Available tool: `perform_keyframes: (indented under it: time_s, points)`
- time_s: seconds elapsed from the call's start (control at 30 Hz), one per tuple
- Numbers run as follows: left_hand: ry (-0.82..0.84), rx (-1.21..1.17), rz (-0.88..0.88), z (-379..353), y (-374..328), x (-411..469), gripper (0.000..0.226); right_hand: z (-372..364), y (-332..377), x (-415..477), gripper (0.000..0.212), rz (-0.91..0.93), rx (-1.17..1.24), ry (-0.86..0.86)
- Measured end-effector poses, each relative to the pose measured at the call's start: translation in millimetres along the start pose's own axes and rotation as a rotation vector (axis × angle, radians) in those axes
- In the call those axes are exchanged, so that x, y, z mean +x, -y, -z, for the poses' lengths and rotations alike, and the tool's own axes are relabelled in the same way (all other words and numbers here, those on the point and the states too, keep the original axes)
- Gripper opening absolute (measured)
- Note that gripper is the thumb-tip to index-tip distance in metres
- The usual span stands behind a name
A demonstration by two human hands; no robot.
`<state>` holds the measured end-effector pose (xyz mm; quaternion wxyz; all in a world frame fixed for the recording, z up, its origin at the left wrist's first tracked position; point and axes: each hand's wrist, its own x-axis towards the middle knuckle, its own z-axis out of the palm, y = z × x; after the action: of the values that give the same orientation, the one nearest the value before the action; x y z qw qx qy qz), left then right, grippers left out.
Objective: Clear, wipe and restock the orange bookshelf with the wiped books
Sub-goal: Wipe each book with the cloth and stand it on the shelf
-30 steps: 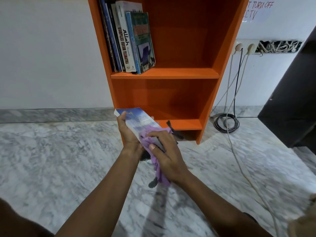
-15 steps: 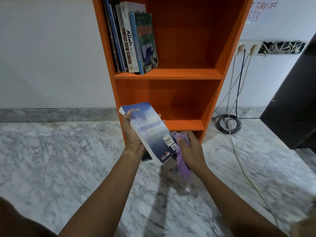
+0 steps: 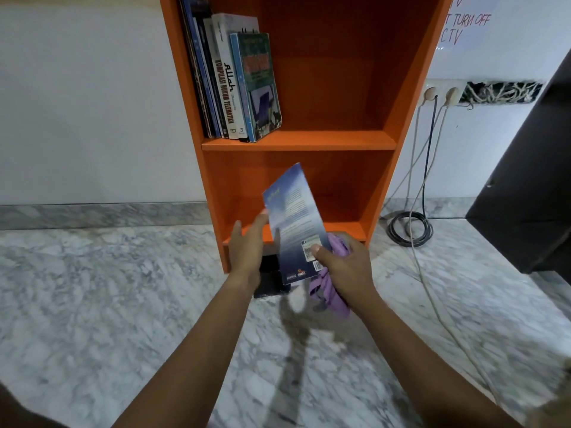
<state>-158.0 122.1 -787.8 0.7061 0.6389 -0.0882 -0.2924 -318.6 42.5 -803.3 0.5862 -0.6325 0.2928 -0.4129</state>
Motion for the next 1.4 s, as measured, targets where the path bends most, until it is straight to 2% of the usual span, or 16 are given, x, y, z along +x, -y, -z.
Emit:
perform_keyframes:
  time_s: [0.07, 0.13, 0.17, 0.27, 0.3, 0.37, 0.47, 0.6, 0.67, 0.77, 0.87, 0.93, 1.03, 1.1, 1.17, 1.4]
  points:
    - [0.158, -0.036, -0.025, -13.8, 5.5, -2.9, 0.115, -8.7, -3.9, -7.8, 0.014, 0.150, -0.191, -0.048]
    - [0.307, -0.135, 0.015, -28.0, 8.8, -6.2, 0.107, -14.9, -13.4, -17.0, 0.010, 0.399, -0.482, -0.037]
    - [0.326, -0.190, 0.058, -28.4, 8.1, -7.6, 0.099, -18.1, -18.3, -20.5, 0.021, 0.495, -0.610, 0.002]
    - [0.399, -0.359, 0.187, -15.6, 3.0, -13.3, 0.039, -23.3, -24.6, -21.9, 0.038, 0.559, -0.754, 0.108]
    - [0.432, -0.414, 0.203, -11.5, 0.2, -16.0, 0.030, -25.0, -22.8, -20.8, 0.038, 0.566, -0.735, 0.144]
    - [0.492, -0.487, 0.185, -9.6, -2.0, -22.6, 0.029, -27.1, -16.8, -16.3, 0.036, 0.548, -0.679, 0.164]
    - [0.565, -0.470, 0.192, -15.3, -3.3, -32.5, 0.038, -27.9, -2.1, -0.4, 0.035, 0.507, -0.635, 0.002]
    - [0.656, -0.415, 0.218, -16.1, -8.4, -45.3, 0.042, -17.1, 19.7, 32.7, 0.030, 0.490, -0.719, -0.191]
    - [0.671, -0.433, 0.226, -14.0, -15.0, -48.4, 0.043, -11.6, 34.2, 46.8, 0.025, 0.356, -0.515, -0.174]
    - [0.648, -0.429, 0.205, -6.7, -26.3, -38.0, 0.050, -4.5, 62.6, 54.8, 0.021, 0.028, -0.014, -0.024]
    - [0.589, -0.294, 0.120, -1.0, -55.6, -31.1, 0.045, -1.9, 87.1, 62.5, 0.021, -0.069, 0.160, 0.025]
    - [0.522, -0.092, 0.034, -0.1, -79.6, -23.7, 0.037, -3.8, 101.2, 73.2, 0.019, -0.044, 0.166, -0.028]
    - [0.635, 0.155, -0.020, 5.6, -107.4, -8.4, 0.042, -6.6, 122.9, 93.0, 0.017, 0.059, 0.173, -0.130]
    - [0.697, 0.275, -0.091, 9.3, -118.3, 2.7, 0.034, -6.0, 135.0, 106.5, 0.019, 0.148, 0.155, -0.158]
    - [0.626, 0.384, -0.227, 8.3, -126.4, 7.2, 0.032, -6.0, 144.7, 118.3, 0.020, 0.234, 0.101, -0.163]
    - [0.391, 0.402, -0.583, -21.8, -154.4, 37.7, 0.017, -21.0, 172.3, 169.7, 0.017, 0.364, -0.096, -0.141]
